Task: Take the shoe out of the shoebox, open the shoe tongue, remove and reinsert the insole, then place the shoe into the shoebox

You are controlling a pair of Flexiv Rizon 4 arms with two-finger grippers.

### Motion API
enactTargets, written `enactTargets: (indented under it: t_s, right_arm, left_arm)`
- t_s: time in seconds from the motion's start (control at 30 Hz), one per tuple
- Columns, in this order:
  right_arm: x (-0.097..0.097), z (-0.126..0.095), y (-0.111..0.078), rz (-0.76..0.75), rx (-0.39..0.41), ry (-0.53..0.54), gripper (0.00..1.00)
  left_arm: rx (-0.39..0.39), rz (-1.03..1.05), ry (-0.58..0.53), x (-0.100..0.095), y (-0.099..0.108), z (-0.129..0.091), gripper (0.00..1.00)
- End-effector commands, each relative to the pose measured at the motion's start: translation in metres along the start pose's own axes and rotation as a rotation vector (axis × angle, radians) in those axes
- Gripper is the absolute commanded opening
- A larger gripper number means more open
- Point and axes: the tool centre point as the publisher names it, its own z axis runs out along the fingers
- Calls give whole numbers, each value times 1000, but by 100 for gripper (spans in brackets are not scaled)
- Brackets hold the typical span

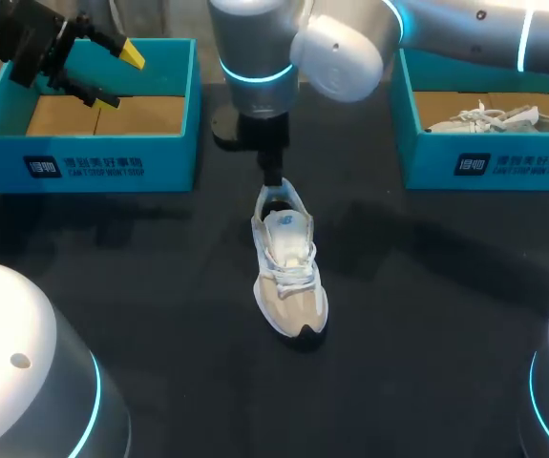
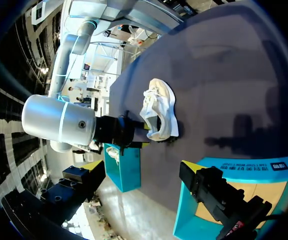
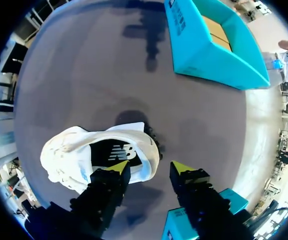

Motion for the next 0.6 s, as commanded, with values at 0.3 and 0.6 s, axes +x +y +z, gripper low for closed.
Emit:
enactTargets:
  t_s: [0.3,0.6]
  right_arm:
    - [-5,18,-3,-7,6,-3,62]
    - [-7,38,-5,6,-6,4,66]
  left_arm:
    - [0,0,3,0,0,0,100]
    - [0,0,3,0,0,0,100]
